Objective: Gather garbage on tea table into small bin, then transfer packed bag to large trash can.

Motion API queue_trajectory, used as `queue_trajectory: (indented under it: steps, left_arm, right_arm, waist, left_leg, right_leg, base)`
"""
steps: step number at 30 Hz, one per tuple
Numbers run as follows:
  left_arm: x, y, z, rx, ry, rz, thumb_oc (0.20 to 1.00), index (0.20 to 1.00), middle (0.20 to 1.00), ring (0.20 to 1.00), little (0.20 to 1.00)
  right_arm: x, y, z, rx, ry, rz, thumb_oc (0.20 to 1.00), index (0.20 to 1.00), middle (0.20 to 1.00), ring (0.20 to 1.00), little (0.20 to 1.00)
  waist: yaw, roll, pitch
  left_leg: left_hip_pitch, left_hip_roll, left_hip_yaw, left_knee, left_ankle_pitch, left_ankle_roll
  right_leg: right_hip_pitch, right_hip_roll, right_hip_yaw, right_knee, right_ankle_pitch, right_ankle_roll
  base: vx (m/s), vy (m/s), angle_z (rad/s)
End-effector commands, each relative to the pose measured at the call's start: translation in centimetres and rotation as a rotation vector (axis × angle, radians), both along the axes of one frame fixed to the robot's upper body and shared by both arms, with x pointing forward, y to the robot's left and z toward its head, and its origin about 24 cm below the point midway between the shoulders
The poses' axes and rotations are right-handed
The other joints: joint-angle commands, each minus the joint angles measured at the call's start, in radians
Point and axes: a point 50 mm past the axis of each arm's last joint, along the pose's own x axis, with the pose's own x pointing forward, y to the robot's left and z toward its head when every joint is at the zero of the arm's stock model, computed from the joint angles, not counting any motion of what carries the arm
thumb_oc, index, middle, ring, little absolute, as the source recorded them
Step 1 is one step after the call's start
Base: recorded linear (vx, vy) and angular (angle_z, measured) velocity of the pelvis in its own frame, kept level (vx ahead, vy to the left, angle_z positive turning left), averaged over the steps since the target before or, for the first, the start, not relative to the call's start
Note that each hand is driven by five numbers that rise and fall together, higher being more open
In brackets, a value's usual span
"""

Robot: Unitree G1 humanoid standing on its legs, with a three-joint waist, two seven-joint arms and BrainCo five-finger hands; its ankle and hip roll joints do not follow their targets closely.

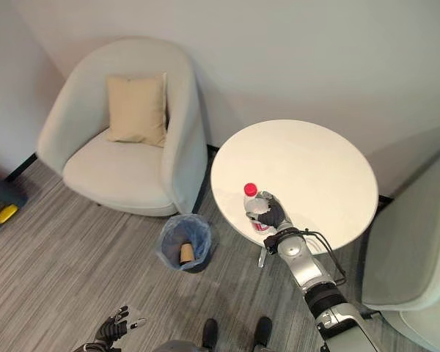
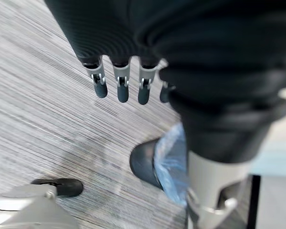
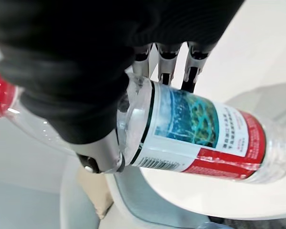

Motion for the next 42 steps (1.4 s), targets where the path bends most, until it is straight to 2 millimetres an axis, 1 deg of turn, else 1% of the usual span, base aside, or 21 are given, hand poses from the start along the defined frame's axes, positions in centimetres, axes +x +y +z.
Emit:
queue_trajectory:
  steps: [1,6,9,12,14,16,17,18,19,21,23,24,25,27,28,29,32,33,37,40,42]
  left_arm:
    - [2.4,1.9,1.2,0.065,-0.066,-0.012,1.0,1.0,1.0,1.0,1.0]
    - [1.9,1.9,1.1,0.063,-0.051,-0.01,1.0,1.0,1.0,1.0,1.0]
    - [2.3,1.7,1.1,0.06,-0.057,-0.02,1.0,1.0,1.0,1.0,1.0]
    - [3.1,1.1,1.2,0.05,-0.074,-0.034,1.0,1.0,1.0,1.0,1.0]
    - [4.2,0.5,1.5,0.048,-0.1,-0.052,1.0,1.0,1.0,1.0,1.0]
    - [5.0,0.2,1.8,0.052,-0.124,-0.055,1.0,1.0,1.0,1.0,1.0]
    - [5.3,0.1,1.8,0.05,-0.131,-0.047,1.0,1.0,1.0,1.0,1.0]
    - [5.3,0.0,1.8,0.054,-0.137,-0.044,1.0,1.0,1.0,1.0,1.0]
    - [5.3,0.1,1.9,0.06,-0.141,-0.035,1.0,1.0,1.0,1.0,1.0]
    - [4.8,0.6,1.8,0.061,-0.137,-0.007,1.0,1.0,1.0,1.0,1.0]
    - [4.7,1.4,2.1,0.07,-0.14,0.021,1.0,1.0,1.0,1.0,1.0]
    - [4.7,1.8,2.1,0.08,-0.14,0.029,1.0,1.0,1.0,1.0,1.0]
    - [4.7,2.1,2.2,0.085,-0.14,0.034,1.0,1.0,1.0,1.0,1.0]
    - [4.9,2.1,2.4,0.085,-0.153,0.034,1.0,1.0,1.0,1.0,1.0]
    - [4.9,2.0,2.4,0.083,-0.157,0.029,1.0,1.0,1.0,1.0,1.0]
    - [4.7,1.9,2.2,0.082,-0.137,0.015,1.0,1.0,1.0,1.0,1.0]
    - [4.9,1.7,2.1,0.076,-0.137,0.005,1.0,1.0,1.0,1.0,1.0]
    - [4.8,1.5,2.1,0.074,-0.135,-0.009,1.0,1.0,1.0,1.0,1.0]
    - [4.6,1.3,2.0,0.071,-0.13,-0.021,1.0,1.0,1.0,1.0,1.0]
    - [4.0,1.0,1.6,0.061,-0.106,-0.038,1.0,1.0,1.0,1.0,1.0]
    - [4.2,0.8,1.7,0.059,-0.108,-0.058,1.0,1.0,1.0,1.0,1.0]
  right_arm:
    - [-0.2,1.0,2.6,0.064,-0.148,0.06,0.2,0.2,0.2,0.2,0.2]
    - [-2.2,0.5,2.3,0.094,-0.152,0.095,0.2,0.2,0.2,0.2,0.2]
    - [-3.6,0.0,1.8,0.119,-0.141,0.1,0.2,0.2,0.2,0.2,0.2]
    - [-4.5,-0.5,2.0,0.136,-0.156,0.099,0.2,0.2,0.2,0.2,0.2]
    - [-4.7,-0.6,2.7,0.157,-0.192,0.098,0.2,0.2,0.2,0.2,0.2]
    - [-4.6,-0.6,3.2,0.16,-0.217,0.097,0.2,0.2,0.2,0.2,0.2]
    - [-4.6,-0.5,3.6,0.156,-0.231,0.101,0.2,0.2,0.2,0.2,0.2]
    - [-4.6,-0.1,3.8,0.169,-0.239,0.112,0.2,0.2,0.2,0.2,0.2]
    - [-4.6,0.2,3.9,0.184,-0.239,0.122,0.2,0.2,0.2,0.2,0.2]
    - [-4.5,0.8,3.8,0.215,-0.234,0.132,0.2,0.2,0.2,0.2,0.2]
    - [-4.5,1.7,3.9,0.243,-0.233,0.162,0.2,0.2,0.2,0.2,0.2]
    - [-4.5,1.9,4.1,0.249,-0.241,0.173,0.2,0.2,0.2,0.2,0.2]
    - [-4.6,1.9,4.1,0.251,-0.24,0.175,0.2,0.2,0.2,0.2,0.2]
    - [-4.8,1.9,4.2,0.243,-0.244,0.191,0.2,0.2,0.2,0.2,0.2]
    - [-4.9,1.8,4.2,0.233,-0.24,0.195,0.2,0.2,0.2,0.2,0.2]
    - [-4.9,1.8,4.0,0.221,-0.224,0.206,0.2,0.2,0.2,0.2,0.2]
    - [-5.0,1.6,3.7,0.201,-0.206,0.217,0.2,0.2,0.2,0.2,0.2]
    - [-5.4,1.3,3.3,0.196,-0.189,0.214,0.2,0.2,0.2,0.2,0.2]
    - [-5.8,0.9,3.0,0.178,-0.173,0.213,0.2,0.2,0.2,0.2,0.2]
    - [-6.2,-0.1,2.7,0.142,-0.15,0.206,0.2,0.2,0.2,0.2,0.2]
    - [-6.2,-0.5,2.9,0.128,-0.153,0.204,0.2,0.2,0.2,0.2,0.2]
  waist:
    - [-0.012,-0.069,0.005]
    - [-0.027,-0.073,-0.001]
    - [-0.04,-0.07,0.002]
    - [-0.054,-0.068,0.012]
    - [-0.075,-0.074,0.03]
    - [-0.093,-0.076,0.032]
    - [-0.108,-0.073,0.022]
    - [-0.115,-0.073,0.018]
    - [-0.111,-0.079,0.017]
    - [-0.098,-0.088,0.025]
    - [-0.083,-0.094,0.041]
    - [-0.083,-0.095,0.046]
    - [-0.086,-0.094,0.049]
    - [-0.106,-0.087,0.06]
    - [-0.111,-0.084,0.062]
    - [-0.122,-0.084,0.075]
    - [-0.138,-0.084,0.092]
    - [-0.138,-0.091,0.089]
    - [-0.144,-0.092,0.08]
    - [-0.157,-0.086,0.054]
    - [-0.162,-0.087,0.059]
  left_leg:
    - [0.01,0.025,-0.012,0.048,-0.107,-0.066]
    - [0.024,0.04,-0.013,0.058,-0.112,-0.078]
    - [0.014,0.049,-0.031,0.06,-0.1,-0.095]
    - [-0.025,0.053,-0.04,0.076,-0.082,-0.112]
    - [-0.081,0.061,0.01,0.121,-0.073,-0.117]
    - [-0.086,0.088,0.11,0.137,-0.079,-0.109]
    - [-0.07,0.112,0.202,0.132,-0.085,-0.105]
    - [-0.064,0.115,0.232,0.142,-0.092,-0.103]
    - [-0.059,0.108,0.243,0.155,-0.114,-0.095]
    - [-0.07,0.083,0.233,0.188,-0.149,-0.071]
    - [-0.08,0.06,0.224,0.206,-0.178,-0.033]
    - [-0.081,0.055,0.218,0.208,-0.183,-0.026]
    - [-0.078,0.051,0.212,0.206,-0.186,-0.019]
    - [-0.056,0.036,0.191,0.187,-0.186,-0.01]
    - [-0.049,0.028,0.182,0.179,-0.184,-0.006]
    - [-0.023,0.01,0.155,0.163,-0.191,0.0]
    - [-0.002,-0.005,0.116,0.165,-0.199,-0.003]
    - [-0.001,-0.018,0.095,0.179,-0.204,-0.012]
    - [-0.002,-0.02,0.074,0.185,-0.204,-0.031]
    - [-0.006,0.017,0.073,0.194,-0.191,-0.083]
    - [-0.033,0.045,0.091,0.253,-0.173,-0.102]
  right_leg:
    - [0.061,-0.061,0.029,0.074,-0.207,0.064]
    - [0.08,-0.053,0.017,0.083,-0.226,0.054]
    - [0.083,-0.05,-0.015,0.089,-0.24,0.046]
    - [0.08,-0.052,-0.055,0.085,-0.247,0.04]
    - [0.076,-0.069,-0.095,0.086,-0.244,0.041]
    - [0.079,-0.083,-0.119,0.086,-0.241,0.047]
    - [0.076,-0.094,-0.139,0.088,-0.235,0.054]
    - [0.077,-0.101,-0.136,0.089,-0.227,0.061]
    - [0.083,-0.117,-0.127,0.093,-0.221,0.075]
    - [0.073,-0.15,-0.096,0.124,-0.214,0.09]
    - [0.014,-0.192,-0.042,0.229,-0.203,0.103]
    - [-0.006,-0.193,-0.019,0.265,-0.206,0.106]
    - [-0.032,-0.184,0.009,0.301,-0.207,0.107]
    - [-0.09,-0.12,0.102,0.346,-0.221,0.097]
    - [-0.103,-0.097,0.127,0.335,-0.219,0.095]
    - [-0.141,-0.061,0.142,0.301,-0.206,0.08]
    - [-0.203,-0.03,0.158,0.301,-0.189,0.079]
    - [-0.179,-0.035,0.15,0.284,-0.192,0.077]
    - [-0.153,-0.031,0.144,0.261,-0.196,0.064]
    - [-0.092,-0.027,0.106,0.188,-0.201,0.049]
    - [-0.065,-0.025,0.099,0.167,-0.208,0.034]
  base:
    - [0.0,-0.063,0.04]
    - [0.0,-0.069,0.09]
    - [-0.05,-0.081,0.07]
    - [-0.1,-0.045,0.4]
    - [-0.1,0.032,0.71]
    - [-0.01,0.127,0.93]
    - [0.11,0.264,0.93]
    - [0.19,0.409,0.54]
    - [0.22,0.453,0.25]
    - [0.16,0.432,0.02]
    - [0.1,0.369,-0.17]
    - [0.09,0.243,-0.37]
    - [0.09,0.164,-0.34]
    - [0.1,0.124,0.09]
    - [0.2,0.068,0.48]
    - [0.19,0.004,0.37]
    - [0.16,-0.068,0.35]
    - [0.12,-0.107,0.36]
    - [0.09,-0.151,0.68]
    - [0.12,-0.236,0.46]
    - [0.05,-0.17,0.46]
